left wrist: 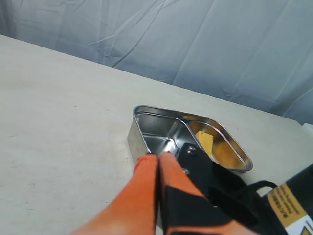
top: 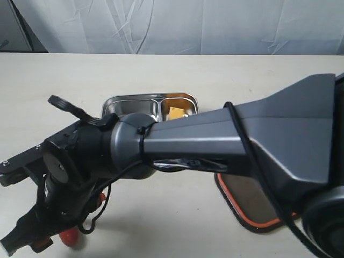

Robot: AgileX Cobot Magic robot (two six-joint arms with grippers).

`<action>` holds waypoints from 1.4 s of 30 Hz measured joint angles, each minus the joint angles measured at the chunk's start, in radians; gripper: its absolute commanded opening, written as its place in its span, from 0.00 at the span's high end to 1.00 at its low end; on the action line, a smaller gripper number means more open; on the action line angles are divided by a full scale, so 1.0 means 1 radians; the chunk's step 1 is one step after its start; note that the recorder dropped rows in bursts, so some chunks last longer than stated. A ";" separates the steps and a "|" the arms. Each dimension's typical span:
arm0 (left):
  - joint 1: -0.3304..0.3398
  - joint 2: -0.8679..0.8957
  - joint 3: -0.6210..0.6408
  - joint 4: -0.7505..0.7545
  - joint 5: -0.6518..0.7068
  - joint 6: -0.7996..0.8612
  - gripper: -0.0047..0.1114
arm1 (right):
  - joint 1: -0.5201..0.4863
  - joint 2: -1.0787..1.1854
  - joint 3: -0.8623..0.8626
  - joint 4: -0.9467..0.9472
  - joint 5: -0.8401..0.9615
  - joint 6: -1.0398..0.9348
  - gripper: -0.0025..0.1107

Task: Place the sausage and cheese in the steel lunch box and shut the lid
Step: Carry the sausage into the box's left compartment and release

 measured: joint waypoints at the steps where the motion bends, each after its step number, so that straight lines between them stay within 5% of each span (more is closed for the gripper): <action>1: 0.000 0.000 0.000 0.000 0.000 0.000 0.96 | 0.000 0.010 -0.010 -0.034 0.015 0.032 0.41; 16: 0.000 0.000 0.000 0.000 0.002 0.000 0.96 | 0.000 0.062 -0.033 -0.177 0.051 0.156 0.43; 23: 0.000 0.000 0.000 0.000 0.002 0.000 0.96 | 0.000 0.066 -0.035 -0.194 0.057 0.158 0.98; 31: 0.000 0.000 0.000 0.000 0.002 0.000 0.96 | 0.000 0.019 -0.033 -0.236 0.122 0.130 0.99; 36: 0.000 0.000 0.000 0.000 0.002 0.000 0.96 | -0.020 -0.123 -0.033 -0.520 0.127 0.262 0.99; 42: 0.000 0.000 0.000 0.000 0.002 0.000 0.96 | -0.240 -0.124 -0.033 -0.726 0.092 0.374 0.99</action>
